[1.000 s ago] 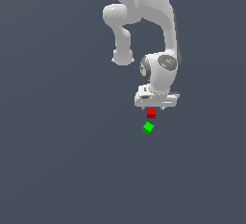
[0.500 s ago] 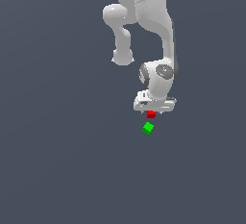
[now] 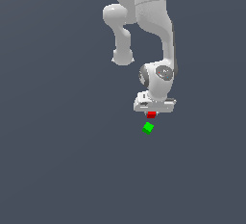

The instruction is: Stack the red cube on top of the green cube.

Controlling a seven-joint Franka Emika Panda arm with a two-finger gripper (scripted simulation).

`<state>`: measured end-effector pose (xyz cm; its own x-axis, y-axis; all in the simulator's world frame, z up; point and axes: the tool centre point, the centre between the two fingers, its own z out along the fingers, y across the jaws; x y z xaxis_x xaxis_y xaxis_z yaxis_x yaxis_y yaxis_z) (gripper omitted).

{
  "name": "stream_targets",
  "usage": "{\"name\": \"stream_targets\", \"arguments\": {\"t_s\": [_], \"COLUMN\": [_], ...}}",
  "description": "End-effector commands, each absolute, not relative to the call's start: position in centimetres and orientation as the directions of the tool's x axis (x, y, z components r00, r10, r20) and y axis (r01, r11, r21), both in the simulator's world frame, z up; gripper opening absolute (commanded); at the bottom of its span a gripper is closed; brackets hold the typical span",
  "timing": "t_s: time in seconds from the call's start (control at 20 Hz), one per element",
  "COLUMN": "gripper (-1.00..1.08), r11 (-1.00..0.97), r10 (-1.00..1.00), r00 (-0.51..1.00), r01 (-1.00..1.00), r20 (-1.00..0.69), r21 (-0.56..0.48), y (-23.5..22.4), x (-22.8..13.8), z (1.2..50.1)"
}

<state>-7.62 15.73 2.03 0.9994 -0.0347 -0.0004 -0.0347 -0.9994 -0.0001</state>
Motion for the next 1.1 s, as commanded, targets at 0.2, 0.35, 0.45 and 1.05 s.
{"name": "stream_targets", "arguments": {"t_s": [0.2,0.35,0.45,1.05], "gripper": [-1.0,-1.0,-1.0,-1.0], "r11": [-0.999,-0.999,-0.999,-0.999], "r10": [-0.035,-0.035,-0.035,-0.035], "r00": [0.999,0.999,0.999,0.999], "r01": [-0.035,-0.035,-0.035,-0.035], "r20": [0.0,0.0,0.0,0.0], "r21": [0.0,0.0,0.0,0.0], "y": [15.7,15.7,15.7,15.6], "x": [-7.6,-7.6,-7.6,-7.7], "z": [2.1,2.5,3.0,9.8]}}
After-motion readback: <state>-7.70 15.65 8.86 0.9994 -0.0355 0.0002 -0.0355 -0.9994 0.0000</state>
